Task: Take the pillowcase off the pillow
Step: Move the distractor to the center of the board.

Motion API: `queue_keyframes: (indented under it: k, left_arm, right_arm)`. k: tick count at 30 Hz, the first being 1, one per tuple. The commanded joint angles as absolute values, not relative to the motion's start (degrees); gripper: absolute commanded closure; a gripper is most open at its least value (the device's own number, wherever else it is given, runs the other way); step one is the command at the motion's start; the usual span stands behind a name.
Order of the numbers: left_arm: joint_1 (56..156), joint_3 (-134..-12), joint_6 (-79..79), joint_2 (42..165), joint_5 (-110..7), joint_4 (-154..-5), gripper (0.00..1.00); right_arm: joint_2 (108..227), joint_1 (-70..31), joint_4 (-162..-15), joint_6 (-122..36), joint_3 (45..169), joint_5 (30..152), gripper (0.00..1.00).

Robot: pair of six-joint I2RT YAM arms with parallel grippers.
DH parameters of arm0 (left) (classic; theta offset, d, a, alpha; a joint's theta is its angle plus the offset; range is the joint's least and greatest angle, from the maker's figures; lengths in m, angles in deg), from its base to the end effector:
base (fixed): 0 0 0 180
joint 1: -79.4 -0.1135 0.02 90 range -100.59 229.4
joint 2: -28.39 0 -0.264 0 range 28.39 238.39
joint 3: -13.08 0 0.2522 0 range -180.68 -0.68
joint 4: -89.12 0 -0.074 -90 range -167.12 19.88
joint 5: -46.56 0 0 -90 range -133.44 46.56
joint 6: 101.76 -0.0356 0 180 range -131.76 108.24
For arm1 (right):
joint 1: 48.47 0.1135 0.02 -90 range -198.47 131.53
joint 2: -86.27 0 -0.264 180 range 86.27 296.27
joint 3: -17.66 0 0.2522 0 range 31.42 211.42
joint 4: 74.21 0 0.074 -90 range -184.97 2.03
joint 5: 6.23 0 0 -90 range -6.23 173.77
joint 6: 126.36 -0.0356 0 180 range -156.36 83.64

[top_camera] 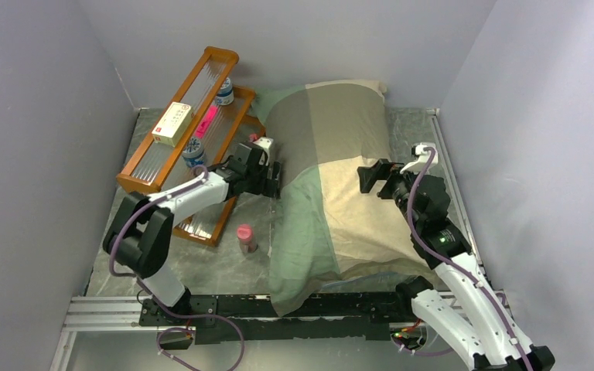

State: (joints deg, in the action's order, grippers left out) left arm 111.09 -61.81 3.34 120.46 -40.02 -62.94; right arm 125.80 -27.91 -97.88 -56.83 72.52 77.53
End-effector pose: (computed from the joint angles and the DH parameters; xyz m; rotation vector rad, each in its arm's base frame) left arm 0.2970 -0.1809 0.2252 0.3144 2.3597 -0.3251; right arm 0.1585 0.0553 0.3323 0.0803 1.7332 0.4364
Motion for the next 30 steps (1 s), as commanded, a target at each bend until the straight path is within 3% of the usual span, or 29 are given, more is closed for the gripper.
queue_keyframes:
  k: [1,11,30]
  left_arm:
    - [110.9,-65.4,2.3,124.2,-38.9,-66.1,0.10]
    - [108.0,-67.9,3.3,132.7,-36.8,-68.4,0.11]
    - [97.4,-66.7,4.8,134.2,-32.0,-68.0,0.10]
  right_arm:
    - [124.3,-27.3,-96.0,-55.6,72.0,75.1,0.00]
    - [123.5,-26.7,-96.7,-55.2,71.9,73.8,0.00]
    - [123.9,-25.2,-97.5,-54.7,72.3,72.5,0.00]
